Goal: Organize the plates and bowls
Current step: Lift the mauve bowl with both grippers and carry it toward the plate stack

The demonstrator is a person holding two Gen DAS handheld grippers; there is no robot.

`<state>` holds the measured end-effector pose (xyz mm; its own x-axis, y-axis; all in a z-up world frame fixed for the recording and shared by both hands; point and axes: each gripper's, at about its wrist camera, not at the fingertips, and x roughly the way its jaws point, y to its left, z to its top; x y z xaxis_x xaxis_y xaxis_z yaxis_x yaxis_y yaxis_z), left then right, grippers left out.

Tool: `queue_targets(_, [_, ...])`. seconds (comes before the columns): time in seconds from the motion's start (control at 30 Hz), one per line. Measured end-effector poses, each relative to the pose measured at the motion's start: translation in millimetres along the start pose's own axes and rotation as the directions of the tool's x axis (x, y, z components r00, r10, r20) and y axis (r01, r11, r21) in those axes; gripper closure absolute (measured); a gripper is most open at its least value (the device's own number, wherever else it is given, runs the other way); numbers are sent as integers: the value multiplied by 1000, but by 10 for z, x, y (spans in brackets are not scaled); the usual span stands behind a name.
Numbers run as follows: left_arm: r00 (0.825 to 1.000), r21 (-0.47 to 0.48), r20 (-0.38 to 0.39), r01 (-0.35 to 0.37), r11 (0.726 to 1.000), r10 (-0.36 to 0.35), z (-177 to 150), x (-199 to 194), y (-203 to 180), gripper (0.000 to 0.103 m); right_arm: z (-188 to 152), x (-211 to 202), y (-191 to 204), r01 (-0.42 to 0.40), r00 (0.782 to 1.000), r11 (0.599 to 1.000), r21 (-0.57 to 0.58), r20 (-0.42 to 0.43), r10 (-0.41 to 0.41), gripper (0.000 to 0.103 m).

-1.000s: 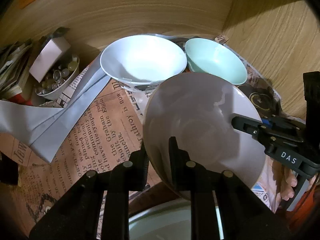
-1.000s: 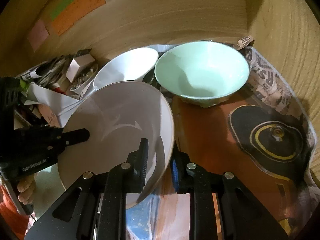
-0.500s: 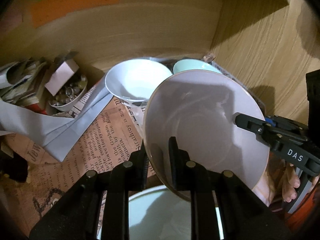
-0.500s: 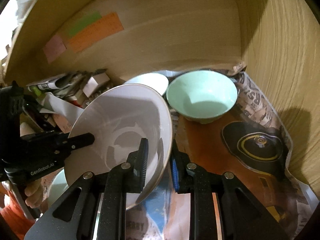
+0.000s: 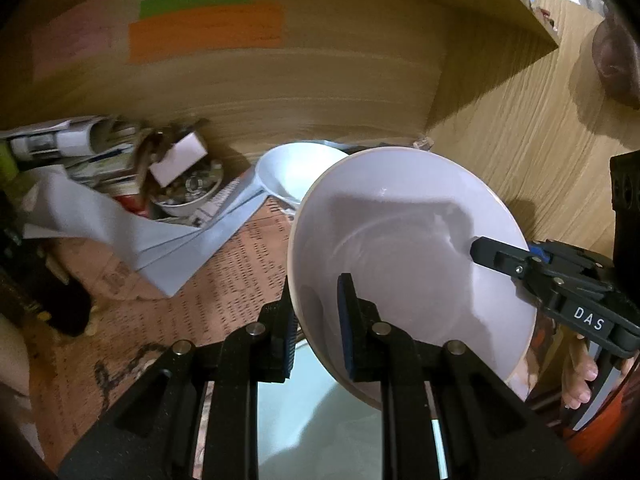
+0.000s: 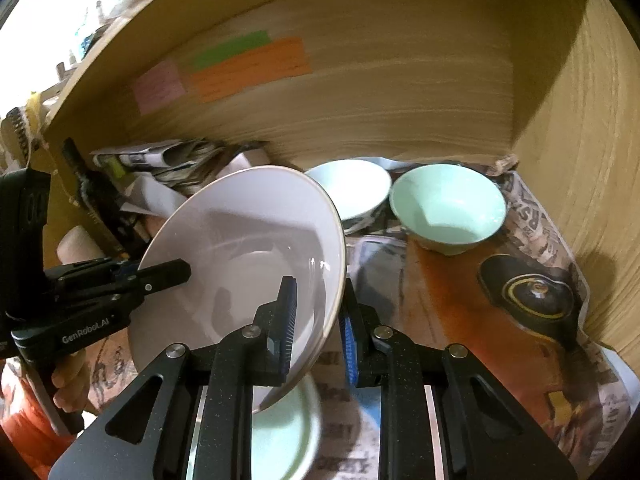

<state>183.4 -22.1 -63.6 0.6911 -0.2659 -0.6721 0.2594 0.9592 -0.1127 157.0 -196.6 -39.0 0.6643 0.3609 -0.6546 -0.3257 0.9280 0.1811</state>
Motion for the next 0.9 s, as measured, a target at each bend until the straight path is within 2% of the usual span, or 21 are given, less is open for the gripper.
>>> queue_targets(0.43, [998,-76,30,-60,995,63,-447,-500,442,85,-217,62,630,-65,998,995,-79,-30,62,84])
queue_targets(0.9, [988,-191,33,-139,972,148,-1025,-884,947,85,-389,289,1299,-149,985,976,-159,-107,133,84])
